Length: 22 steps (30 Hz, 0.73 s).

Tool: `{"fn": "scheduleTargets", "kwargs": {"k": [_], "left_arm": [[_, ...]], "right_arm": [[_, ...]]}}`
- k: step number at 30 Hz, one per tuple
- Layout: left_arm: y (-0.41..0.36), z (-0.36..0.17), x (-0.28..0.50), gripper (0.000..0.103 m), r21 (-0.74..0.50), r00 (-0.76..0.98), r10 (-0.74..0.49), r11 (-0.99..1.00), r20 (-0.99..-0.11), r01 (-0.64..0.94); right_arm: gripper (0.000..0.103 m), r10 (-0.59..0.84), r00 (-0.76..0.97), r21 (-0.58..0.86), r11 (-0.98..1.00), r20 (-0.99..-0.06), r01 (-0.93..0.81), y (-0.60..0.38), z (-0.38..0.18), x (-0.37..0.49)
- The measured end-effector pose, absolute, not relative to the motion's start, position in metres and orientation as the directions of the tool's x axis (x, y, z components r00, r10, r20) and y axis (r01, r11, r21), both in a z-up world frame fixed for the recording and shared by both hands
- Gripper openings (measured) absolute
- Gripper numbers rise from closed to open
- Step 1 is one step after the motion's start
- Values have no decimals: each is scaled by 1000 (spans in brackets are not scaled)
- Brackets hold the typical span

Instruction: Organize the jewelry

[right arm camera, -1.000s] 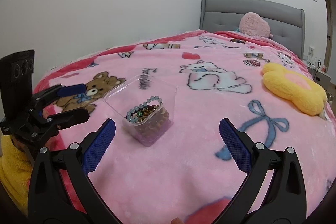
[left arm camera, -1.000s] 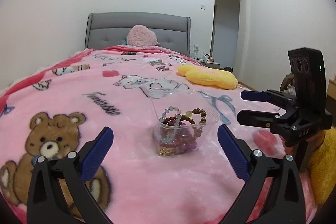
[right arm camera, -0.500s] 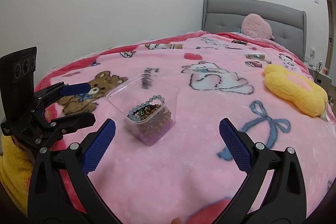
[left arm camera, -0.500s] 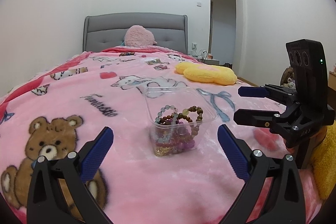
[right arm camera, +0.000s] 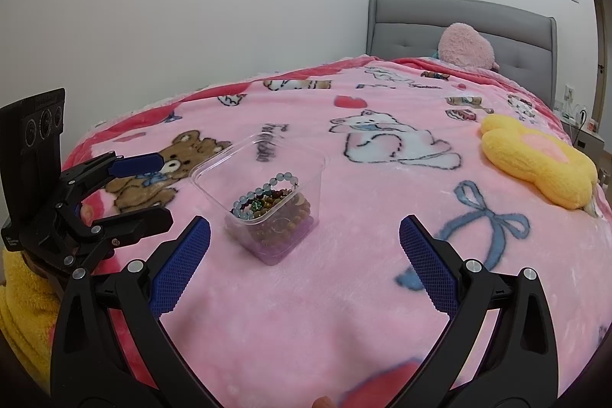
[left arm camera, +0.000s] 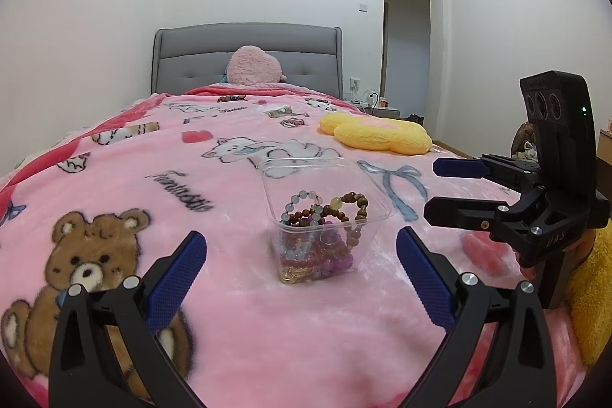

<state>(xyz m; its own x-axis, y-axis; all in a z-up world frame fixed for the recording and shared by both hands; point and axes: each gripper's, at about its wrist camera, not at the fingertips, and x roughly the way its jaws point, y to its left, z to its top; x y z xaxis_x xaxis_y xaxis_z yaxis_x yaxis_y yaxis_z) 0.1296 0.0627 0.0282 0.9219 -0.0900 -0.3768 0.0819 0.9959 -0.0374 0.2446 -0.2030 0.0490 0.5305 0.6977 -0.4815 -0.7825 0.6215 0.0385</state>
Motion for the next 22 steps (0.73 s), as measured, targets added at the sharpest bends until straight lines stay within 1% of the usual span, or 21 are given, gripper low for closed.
{"fn": "scheduleTargets", "kwargs": {"k": [22], "left_arm": [[62, 28, 130, 98, -37, 922, -88, 996, -377, 80]], "right_arm": [[95, 699, 528, 46, 622, -483, -782, -205, 49, 247]]}}
